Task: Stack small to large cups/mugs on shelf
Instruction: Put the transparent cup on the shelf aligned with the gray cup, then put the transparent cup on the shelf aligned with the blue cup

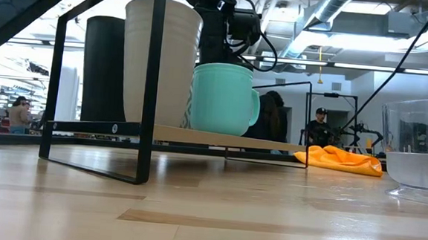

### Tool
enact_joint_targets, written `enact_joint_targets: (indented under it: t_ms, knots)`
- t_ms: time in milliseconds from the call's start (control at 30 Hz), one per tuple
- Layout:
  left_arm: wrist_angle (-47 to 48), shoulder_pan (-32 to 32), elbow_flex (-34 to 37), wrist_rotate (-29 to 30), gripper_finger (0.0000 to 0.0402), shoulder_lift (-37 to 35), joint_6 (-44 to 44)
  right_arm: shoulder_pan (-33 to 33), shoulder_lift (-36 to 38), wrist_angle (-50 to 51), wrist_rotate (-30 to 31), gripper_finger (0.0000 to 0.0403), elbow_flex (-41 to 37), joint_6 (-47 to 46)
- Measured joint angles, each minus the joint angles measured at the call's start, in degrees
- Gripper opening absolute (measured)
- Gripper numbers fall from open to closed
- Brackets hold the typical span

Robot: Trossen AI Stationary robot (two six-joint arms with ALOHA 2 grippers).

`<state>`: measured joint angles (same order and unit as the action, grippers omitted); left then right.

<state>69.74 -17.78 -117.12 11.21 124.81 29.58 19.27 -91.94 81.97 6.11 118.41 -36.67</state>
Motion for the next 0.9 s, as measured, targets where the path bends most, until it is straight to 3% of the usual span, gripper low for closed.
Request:
enact_joint_targets:
  t_ms: [467,900]
  knots:
    - [-0.2,0.1,-1.0,-0.5,0.0148,0.0,0.1,0.0,0.0,0.0,0.0,0.0159,0.0,0.0]
    - [6.0,0.2,-10.6,1.5,0.0187,0.0,0.0,0.0,0.0,2.9,1.4,0.0159,0.0,-1.6]
